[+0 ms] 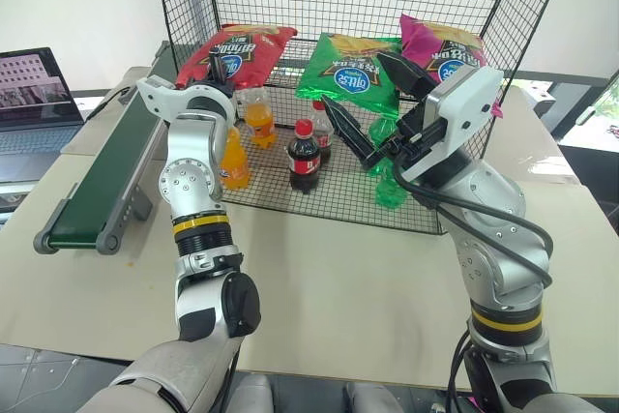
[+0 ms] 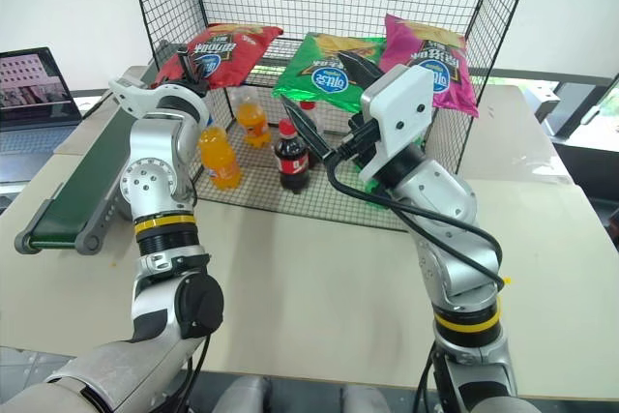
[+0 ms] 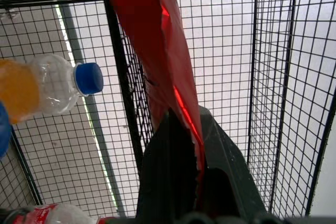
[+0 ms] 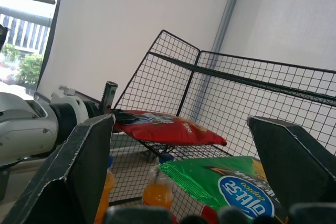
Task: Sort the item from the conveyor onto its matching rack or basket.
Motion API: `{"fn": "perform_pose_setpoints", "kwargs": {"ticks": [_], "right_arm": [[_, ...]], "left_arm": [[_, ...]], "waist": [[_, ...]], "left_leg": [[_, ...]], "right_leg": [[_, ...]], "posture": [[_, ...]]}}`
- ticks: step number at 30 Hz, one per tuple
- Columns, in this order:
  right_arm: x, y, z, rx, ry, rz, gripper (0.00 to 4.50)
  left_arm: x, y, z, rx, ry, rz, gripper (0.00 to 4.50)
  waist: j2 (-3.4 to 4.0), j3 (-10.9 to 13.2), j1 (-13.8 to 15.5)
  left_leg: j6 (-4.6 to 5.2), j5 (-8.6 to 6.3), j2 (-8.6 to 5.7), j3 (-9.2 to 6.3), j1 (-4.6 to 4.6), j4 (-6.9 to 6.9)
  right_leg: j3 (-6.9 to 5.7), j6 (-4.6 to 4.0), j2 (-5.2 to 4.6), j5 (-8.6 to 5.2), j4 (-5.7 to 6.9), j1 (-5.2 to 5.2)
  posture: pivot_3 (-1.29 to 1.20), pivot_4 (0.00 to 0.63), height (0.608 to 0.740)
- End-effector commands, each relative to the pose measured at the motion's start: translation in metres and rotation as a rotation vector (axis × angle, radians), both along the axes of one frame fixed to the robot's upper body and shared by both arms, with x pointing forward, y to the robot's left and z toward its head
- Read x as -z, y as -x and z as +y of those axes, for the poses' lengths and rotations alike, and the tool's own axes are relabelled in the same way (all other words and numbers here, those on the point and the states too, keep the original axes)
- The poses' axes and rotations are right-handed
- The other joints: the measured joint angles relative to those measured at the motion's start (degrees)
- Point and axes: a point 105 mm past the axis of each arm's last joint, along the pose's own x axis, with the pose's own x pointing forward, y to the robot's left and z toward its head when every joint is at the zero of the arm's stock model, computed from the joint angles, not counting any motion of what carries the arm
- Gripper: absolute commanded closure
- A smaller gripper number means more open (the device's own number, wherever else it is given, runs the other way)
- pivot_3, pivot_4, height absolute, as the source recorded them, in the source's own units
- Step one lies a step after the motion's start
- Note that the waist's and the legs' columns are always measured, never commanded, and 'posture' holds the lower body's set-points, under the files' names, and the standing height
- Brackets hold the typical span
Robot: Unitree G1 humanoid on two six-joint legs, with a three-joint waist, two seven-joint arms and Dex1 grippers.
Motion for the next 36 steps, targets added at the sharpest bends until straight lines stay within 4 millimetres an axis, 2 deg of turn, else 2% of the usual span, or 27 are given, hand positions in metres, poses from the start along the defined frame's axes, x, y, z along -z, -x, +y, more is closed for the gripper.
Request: {"fn": "perform_pose_setpoints", "kwargs": {"ticks": [1,3,7,12,16,18,19,20,23,24,26,29,32,36], "right_arm": [[-0.01,0.008,-0.002,0.003,-0.014,-0.046,0.0],[-0.01,0.008,-0.001,-0.008,-0.017,-0.041,0.0],[-0.009,0.009,0.0,-0.013,-0.018,-0.038,0.0],[-0.006,0.009,0.0,-0.016,-0.021,-0.029,0.0],[0.0,0.01,-0.001,-0.025,-0.023,-0.012,0.0],[0.006,0.01,-0.003,-0.026,-0.035,0.012,0.0],[0.013,0.01,-0.005,-0.018,-0.037,0.034,0.0],[0.025,0.009,-0.008,-0.006,-0.035,0.077,0.0],[0.053,0.009,-0.017,0.033,-0.02,0.174,0.0],[0.07,0.007,-0.023,0.066,-0.002,0.228,0.0],[0.093,0.007,-0.032,0.105,0.014,0.299,0.0],[0.125,0.003,-0.051,0.189,-0.072,0.426,0.0],[0.16,0.003,-0.062,0.232,-0.019,0.526,0.0],[0.175,-0.003,-0.086,0.344,-0.047,0.56,0.0]], "left_arm": [[-0.019,0.003,-0.009,0.024,-0.034,-0.078,4.16],[-0.023,0.005,-0.011,0.035,-0.043,-0.1,3.69],[-0.02,0.011,-0.006,0.034,-0.057,-0.095,2.01],[-0.007,0.024,0.008,0.014,-0.1,-0.06,0.03],[-0.011,0.049,0.01,0.064,-0.195,-0.117,0.03],[-0.011,0.066,0.006,0.114,-0.355,-0.165,0.03],[-0.007,0.075,0.004,0.133,-0.502,-0.184,0.03],[0.004,0.085,0.003,0.163,-0.637,-0.184,0.03],[0.027,0.102,0.002,0.22,-0.878,-0.164,0.03],[0.047,0.106,0.007,0.217,-1.018,-0.118,0.03],[0.076,0.112,0.013,0.222,-1.215,-0.065,0.03],[0.13,0.114,0.031,0.194,-1.502,0.021,0.03],[0.161,0.112,0.032,0.172,-1.6,0.021,0.03],[0.172,0.108,0.019,0.176,-1.615,-0.038,0.03]], "waist": [[0.0,0.0,0.0],[0.0,0.0,-0.02],[0.0,0.0,-0.05],[0.02,-0.01,-0.22],[0.02,-0.01,-0.55],[0.02,-0.01,-0.72],[0.02,-0.01,-0.8],[0.03,-0.02,-0.91],[0.13,-0.03,-0.86],[0.14,-0.02,-0.8],[0.17,0.0,-0.87],[0.2,0.03,-1.0],[0.21,0.06,-0.75],[0.17,0.09,-0.78]], "left_leg": [[0.0,0.0,-0.01,0.0,0.0,0.0],[0.0,0.0,-0.01,-0.01,0.0,-0.01],[0.0,0.0,-0.01,-0.02,0.0,-0.01],[-0.02,0.02,-0.01,-0.03,0.05,-0.04],[-0.03,0.03,-0.01,-0.06,0.06,0.0],[-0.04,0.03,-0.01,-0.11,0.03,0.0],[-0.04,0.03,-0.01,-0.13,0.03,-0.02],[-0.05,0.03,-0.01,-0.17,0.04,-0.03],[-0.07,0.03,-0.01,-0.2,0.12,-0.1],[-0.1,0.05,-0.01,-0.2,0.1,-0.09],[-0.15,0.08,-0.02,-0.2,0.11,-0.11],[-0.18,0.09,-0.03,-0.16,0.15,-0.2],[-0.22,0.12,-0.03,-0.17,0.16,-0.23],[-0.17,0.08,-0.04,-0.17,0.02,-0.17]], "right_leg": [[0.0,0.0,0.0,0.0,0.0,0.0],[0.0,0.0,0.0,0.0,0.0,0.0],[0.0,0.0,0.0,0.0,0.0,0.0],[0.0,0.0,0.0,0.0,0.05,0.0],[0.0,0.0,0.0,0.0,0.09,0.03],[-0.01,0.0,0.0,0.0,0.11,0.02],[-0.03,0.0,0.0,0.0,0.12,0.02],[-0.05,0.0,0.0,0.0,0.15,0.02],[-0.09,0.0,-0.01,-0.01,0.16,0.05],[-0.11,0.0,-0.02,-0.01,0.14,0.04],[-0.11,-0.02,-0.02,-0.02,0.06,0.03],[-0.1,-0.07,-0.02,-0.04,0.06,-0.03],[-0.1,-0.12,-0.02,-0.07,0.04,-0.03],[-0.09,-0.1,-0.02,-0.07,-0.03,-0.05]], "posture": [[0.0,0.15,0.74],[0.0,0.15,0.74],[0.0,0.15,0.74],[0.0,0.15,0.74],[0.0,0.15,0.74],[0.0,0.15,0.74],[0.0,0.15,0.74],[0.0,0.15,0.74],[0.0,0.15,0.74],[0.0,0.15,0.74],[0.0,0.15,0.74],[0.0,0.15,0.74],[0.0,0.15,0.74],[0.0,0.15,0.74]]}}
